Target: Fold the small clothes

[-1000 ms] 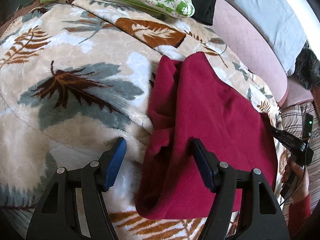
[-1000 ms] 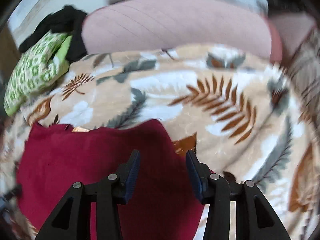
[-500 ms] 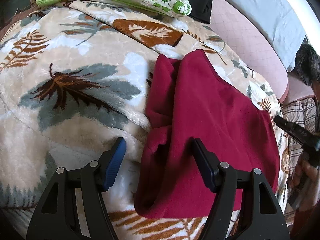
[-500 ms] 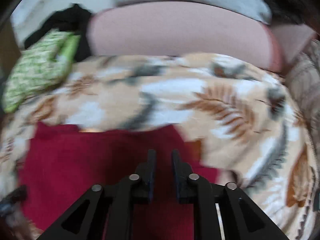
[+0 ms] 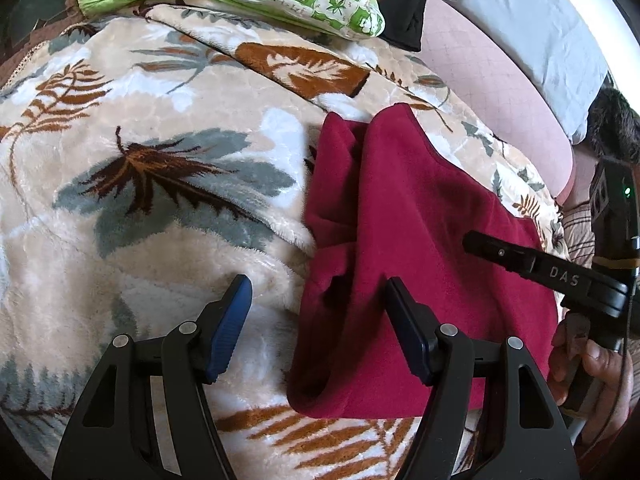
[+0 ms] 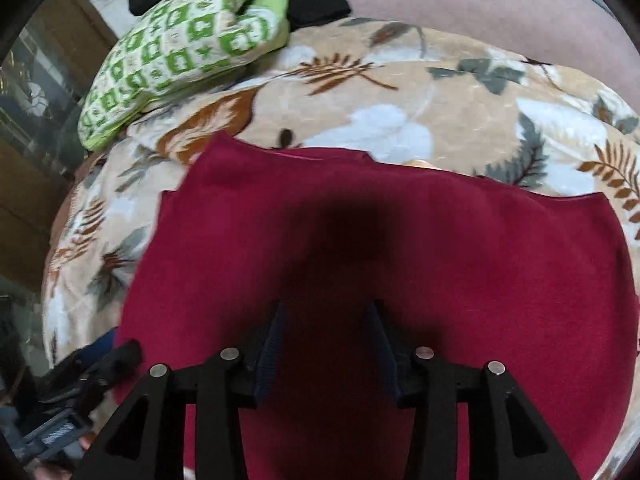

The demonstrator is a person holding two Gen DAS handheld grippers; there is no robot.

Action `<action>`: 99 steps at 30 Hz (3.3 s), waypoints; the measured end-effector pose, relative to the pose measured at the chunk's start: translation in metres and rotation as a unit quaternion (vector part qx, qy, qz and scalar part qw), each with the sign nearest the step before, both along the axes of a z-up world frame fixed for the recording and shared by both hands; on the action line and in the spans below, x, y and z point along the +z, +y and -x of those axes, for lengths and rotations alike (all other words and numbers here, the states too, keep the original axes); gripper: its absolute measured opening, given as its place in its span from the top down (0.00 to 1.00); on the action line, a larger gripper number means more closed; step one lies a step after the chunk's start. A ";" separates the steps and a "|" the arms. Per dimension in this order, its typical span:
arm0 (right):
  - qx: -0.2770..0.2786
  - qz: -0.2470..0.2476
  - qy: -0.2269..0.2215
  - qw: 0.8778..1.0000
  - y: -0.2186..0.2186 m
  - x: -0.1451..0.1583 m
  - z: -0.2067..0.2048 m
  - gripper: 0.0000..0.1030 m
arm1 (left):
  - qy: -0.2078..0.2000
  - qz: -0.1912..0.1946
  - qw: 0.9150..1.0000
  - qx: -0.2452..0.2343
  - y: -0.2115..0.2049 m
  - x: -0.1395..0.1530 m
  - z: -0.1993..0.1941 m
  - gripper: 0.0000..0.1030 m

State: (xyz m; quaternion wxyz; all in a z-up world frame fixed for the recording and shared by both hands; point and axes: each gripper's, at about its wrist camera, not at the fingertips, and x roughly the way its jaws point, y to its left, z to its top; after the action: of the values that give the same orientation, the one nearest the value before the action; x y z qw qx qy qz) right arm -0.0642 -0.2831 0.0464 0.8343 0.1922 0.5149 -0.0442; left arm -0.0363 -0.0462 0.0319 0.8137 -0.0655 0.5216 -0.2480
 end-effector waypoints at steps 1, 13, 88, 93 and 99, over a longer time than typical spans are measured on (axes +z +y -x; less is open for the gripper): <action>0.004 0.001 -0.002 1.000 0.003 0.004 -0.002 0.59 | 0.000 0.001 1.000 0.000 0.000 0.000 0.000 0.33; 0.028 -0.052 -0.007 0.998 0.047 0.004 -0.074 0.46 | 0.022 0.029 0.999 -0.007 0.018 -0.006 0.008 0.33; -0.051 -0.079 -0.050 0.994 -0.108 -0.013 0.224 0.94 | -0.080 -0.048 0.963 -0.252 -0.167 0.022 0.150 0.70; -0.092 -0.044 -0.112 0.988 -0.127 0.033 0.220 0.74 | -0.123 -0.041 0.963 -0.236 -0.171 0.045 0.147 0.70; -0.135 -0.051 -0.115 0.983 -0.163 0.030 0.163 0.56 | -0.104 -0.049 0.970 -0.216 -0.188 0.031 0.128 0.70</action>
State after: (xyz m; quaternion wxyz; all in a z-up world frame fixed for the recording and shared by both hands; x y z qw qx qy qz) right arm -0.2267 -0.4459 0.0761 0.8634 0.3058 0.3865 -0.1082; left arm -0.1648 -0.2345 0.0627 0.7930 0.1146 0.4476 -0.3972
